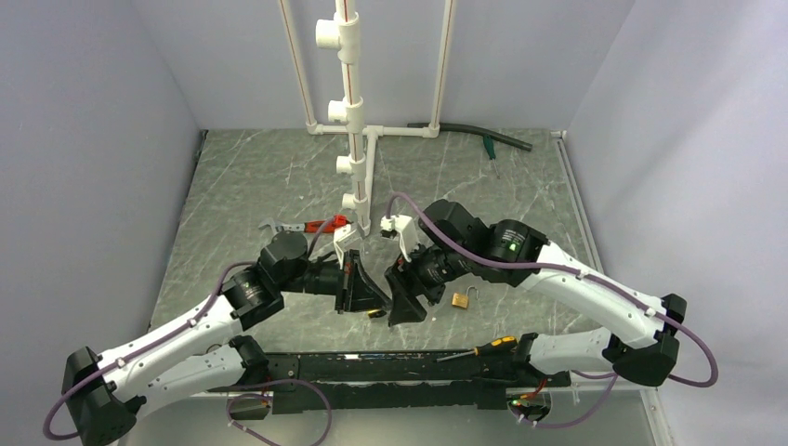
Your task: Unlock with the key
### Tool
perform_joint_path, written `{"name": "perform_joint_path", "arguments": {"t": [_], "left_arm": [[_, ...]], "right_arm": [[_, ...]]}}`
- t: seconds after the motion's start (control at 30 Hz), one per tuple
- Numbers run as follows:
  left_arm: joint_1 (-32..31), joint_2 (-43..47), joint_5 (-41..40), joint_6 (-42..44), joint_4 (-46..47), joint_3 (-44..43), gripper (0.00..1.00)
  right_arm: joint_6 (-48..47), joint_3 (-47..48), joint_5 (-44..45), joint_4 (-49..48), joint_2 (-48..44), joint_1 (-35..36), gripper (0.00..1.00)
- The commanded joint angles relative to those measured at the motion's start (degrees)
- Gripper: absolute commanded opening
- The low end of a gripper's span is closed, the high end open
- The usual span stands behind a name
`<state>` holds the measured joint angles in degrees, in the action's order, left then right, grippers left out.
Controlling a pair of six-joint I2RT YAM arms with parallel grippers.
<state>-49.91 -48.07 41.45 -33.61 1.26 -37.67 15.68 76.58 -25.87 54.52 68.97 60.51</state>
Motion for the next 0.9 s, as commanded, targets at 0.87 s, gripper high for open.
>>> {"name": "perform_joint_path", "arguments": {"t": [0.87], "left_arm": [[-0.2,13.4,-40.6,0.7,-34.9,-8.9,0.0]], "right_arm": [[28.7,-7.8,42.7,-2.8,3.9,-2.0,0.92]]}}
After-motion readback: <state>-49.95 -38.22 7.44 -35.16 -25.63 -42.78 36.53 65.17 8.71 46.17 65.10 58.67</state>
